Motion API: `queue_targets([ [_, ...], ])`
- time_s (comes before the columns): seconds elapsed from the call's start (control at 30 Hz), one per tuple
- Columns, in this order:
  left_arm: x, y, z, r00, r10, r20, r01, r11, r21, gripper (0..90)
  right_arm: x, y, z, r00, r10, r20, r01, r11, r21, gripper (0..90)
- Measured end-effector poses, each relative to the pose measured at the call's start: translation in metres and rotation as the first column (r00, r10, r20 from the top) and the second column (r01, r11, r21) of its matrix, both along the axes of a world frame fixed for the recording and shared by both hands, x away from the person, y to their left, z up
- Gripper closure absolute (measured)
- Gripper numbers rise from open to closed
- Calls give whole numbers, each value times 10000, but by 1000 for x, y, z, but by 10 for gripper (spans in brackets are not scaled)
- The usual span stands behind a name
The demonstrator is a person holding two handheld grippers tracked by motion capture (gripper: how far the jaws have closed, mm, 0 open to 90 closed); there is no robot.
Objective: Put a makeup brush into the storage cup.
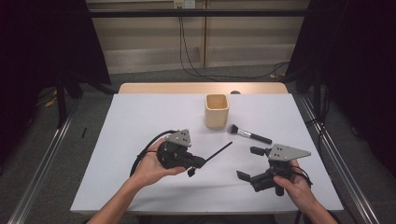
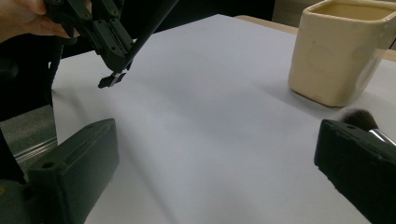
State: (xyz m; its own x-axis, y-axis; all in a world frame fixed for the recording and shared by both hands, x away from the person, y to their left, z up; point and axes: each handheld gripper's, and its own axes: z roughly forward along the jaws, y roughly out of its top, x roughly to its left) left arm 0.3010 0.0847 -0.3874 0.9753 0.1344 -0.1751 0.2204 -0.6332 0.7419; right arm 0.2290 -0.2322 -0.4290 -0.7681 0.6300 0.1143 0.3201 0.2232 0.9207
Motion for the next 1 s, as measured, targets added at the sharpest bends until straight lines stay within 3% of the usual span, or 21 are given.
queue_targets([
  [0.1, 2, -2, 1, 9998, -60, -179, 66, 9995, 309, 858, 3, 1, 3, 9994, 345, 35, -344, 9992, -184, 0],
  [0.2, 2, -3, 2, 9998, -158, -110, 165, 9982, 584, 858, 7, 2, 6, 9983, 574, -86, -577, 9974, -423, 0],
  [0.4, 4, -5, 1, 9999, -123, -5, 123, 9897, 1429, 858, 12, 7, 6, 9917, 1044, -748, -1114, 9891, -963, 0],
  [0.5, 6, -6, 1, 9999, -167, -35, 170, 9856, 1683, 858, 16, 10, 7, 9742, 1474, -1706, -1701, 9773, -1267, 4],
  [0.57, 10, -6, 1, 9998, -163, -85, 176, 9827, 1842, 858, 17, 13, 7, 9714, 1561, -1790, -1826, 9728, -1428, 9],
  [0.67, 16, -5, -1, 9998, 106, 159, -142, 9690, 2466, 858, 22, 17, 9, 9695, 1530, -1914, -1875, 9662, -1771, 10],
  [0.73, 17, -5, -1, 10000, -44, -83, 64, 9693, 2459, 859, 26, 21, 9, 9692, 1414, -2016, -1806, 9648, -1914, 10],
  [0.8, 17, -5, 0, 9998, -93, -154, 131, 9635, 2673, 858, 31, 26, 10, 9620, 1621, -2195, -2089, 9550, -2105, 17],
  [0.9, 17, -5, 1, 9997, -216, -126, 244, 9541, 2984, 859, 37, 32, 12, 9615, 1694, -2164, -2214, 9439, -2451, 20],
  [1.0, 19, -4, 3, 9988, -469, -162, 497, 9435, 3276, 858, 42, 37, 15, 9531, 1878, -2376, -2502, 9302, -2687, 20],
])
